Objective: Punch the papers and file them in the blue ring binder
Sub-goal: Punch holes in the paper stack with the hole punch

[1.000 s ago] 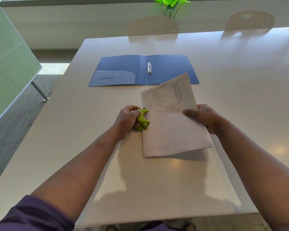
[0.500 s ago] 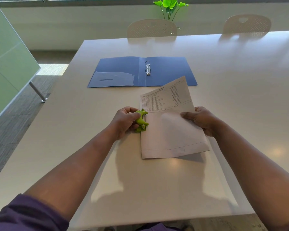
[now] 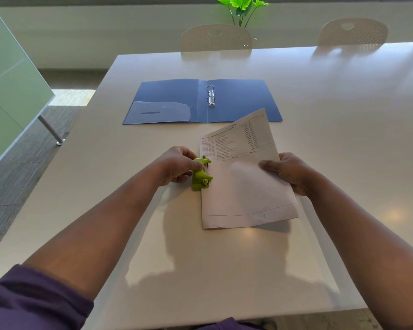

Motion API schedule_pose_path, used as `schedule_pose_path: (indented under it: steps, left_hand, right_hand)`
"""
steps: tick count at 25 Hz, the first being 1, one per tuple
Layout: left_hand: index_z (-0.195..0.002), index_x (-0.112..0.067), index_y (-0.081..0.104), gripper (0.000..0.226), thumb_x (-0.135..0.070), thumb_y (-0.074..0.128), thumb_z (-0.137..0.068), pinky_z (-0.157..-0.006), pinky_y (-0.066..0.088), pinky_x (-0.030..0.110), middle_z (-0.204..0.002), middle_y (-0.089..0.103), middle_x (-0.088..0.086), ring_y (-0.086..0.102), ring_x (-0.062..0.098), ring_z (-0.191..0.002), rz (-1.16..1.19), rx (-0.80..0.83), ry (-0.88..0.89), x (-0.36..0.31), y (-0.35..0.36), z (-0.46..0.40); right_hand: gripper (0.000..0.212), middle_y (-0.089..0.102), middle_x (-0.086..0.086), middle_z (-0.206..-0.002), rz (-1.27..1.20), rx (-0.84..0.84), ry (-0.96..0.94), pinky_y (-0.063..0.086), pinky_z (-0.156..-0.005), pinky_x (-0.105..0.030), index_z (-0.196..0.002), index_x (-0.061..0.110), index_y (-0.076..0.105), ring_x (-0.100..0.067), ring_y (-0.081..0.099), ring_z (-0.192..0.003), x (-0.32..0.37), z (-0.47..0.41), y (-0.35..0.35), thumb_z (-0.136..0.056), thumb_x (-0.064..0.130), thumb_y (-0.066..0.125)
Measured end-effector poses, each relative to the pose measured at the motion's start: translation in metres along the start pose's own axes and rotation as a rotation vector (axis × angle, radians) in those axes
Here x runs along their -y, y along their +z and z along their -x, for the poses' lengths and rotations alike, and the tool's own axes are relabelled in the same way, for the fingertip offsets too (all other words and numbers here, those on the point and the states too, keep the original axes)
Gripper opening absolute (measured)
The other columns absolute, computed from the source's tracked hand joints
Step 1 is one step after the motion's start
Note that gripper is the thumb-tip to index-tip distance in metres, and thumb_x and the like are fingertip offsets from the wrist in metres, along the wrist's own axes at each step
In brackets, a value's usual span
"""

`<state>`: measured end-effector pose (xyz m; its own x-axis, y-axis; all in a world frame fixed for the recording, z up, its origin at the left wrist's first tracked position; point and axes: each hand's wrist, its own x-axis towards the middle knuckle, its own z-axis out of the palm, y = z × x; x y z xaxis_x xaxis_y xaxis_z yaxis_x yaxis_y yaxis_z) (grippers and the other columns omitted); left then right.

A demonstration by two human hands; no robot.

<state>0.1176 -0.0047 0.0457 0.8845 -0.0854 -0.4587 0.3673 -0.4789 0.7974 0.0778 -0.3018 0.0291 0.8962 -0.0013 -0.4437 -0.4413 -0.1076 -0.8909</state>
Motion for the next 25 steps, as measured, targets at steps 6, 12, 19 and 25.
schedule_pose_path:
  steps: [6, 12, 19, 25]
  left_hand:
    - [-0.109, -0.016, 0.059, 0.028, -0.018, 0.078, -0.089, -0.058, 0.052, 0.026, -0.1, 0.063, 0.01, 0.058, 0.016, -0.08, -0.171, 0.092, -0.061, -0.0116, -0.0054, -0.0078]
    - [-0.111, -0.016, 0.057, 0.028, -0.015, 0.076, -0.09, -0.065, 0.058, 0.034, -0.105, 0.07, 0.014, 0.068, 0.022, -0.087, -0.031, 0.133, -0.101, -0.0057, -0.0076, -0.0082]
    - [-0.111, -0.015, 0.057, 0.028, -0.015, 0.076, -0.09, -0.062, 0.057, 0.033, -0.1, 0.071, 0.013, 0.068, 0.022, -0.083, -0.002, 0.141, -0.102, -0.007, -0.0069, -0.004]
    - [-0.117, -0.014, 0.056, 0.033, -0.015, 0.076, -0.09, -0.065, 0.059, 0.035, -0.104, 0.072, 0.014, 0.07, 0.023, -0.087, -0.005, 0.146, -0.105, -0.008, -0.0068, -0.0021]
  right_hand:
    - [0.028, 0.074, -0.01, -0.111, 0.003, 0.004, 0.005, 0.061, -0.079, -0.043, -0.123, 0.011, 0.066, -0.03, 0.074, -0.095, -0.0018, -0.003, -0.0017, -0.096, 0.02, 0.068]
    - [0.023, 0.074, -0.009, -0.109, 0.012, 0.01, -0.009, 0.062, -0.072, -0.04, -0.118, 0.014, 0.066, -0.028, 0.074, -0.09, -0.0009, -0.0003, -0.0017, -0.096, 0.02, 0.067]
    - [0.022, 0.076, -0.007, -0.103, -0.007, 0.008, -0.027, 0.062, -0.062, -0.033, -0.116, 0.012, 0.068, -0.022, 0.076, -0.079, -0.0014, 0.002, -0.0015, -0.096, 0.019, 0.067]
    - [0.026, 0.074, -0.01, -0.111, 0.013, -0.008, -0.023, 0.061, -0.079, -0.042, -0.118, 0.012, 0.067, -0.029, 0.073, -0.094, -0.0017, 0.0009, 0.0002, -0.094, 0.022, 0.069]
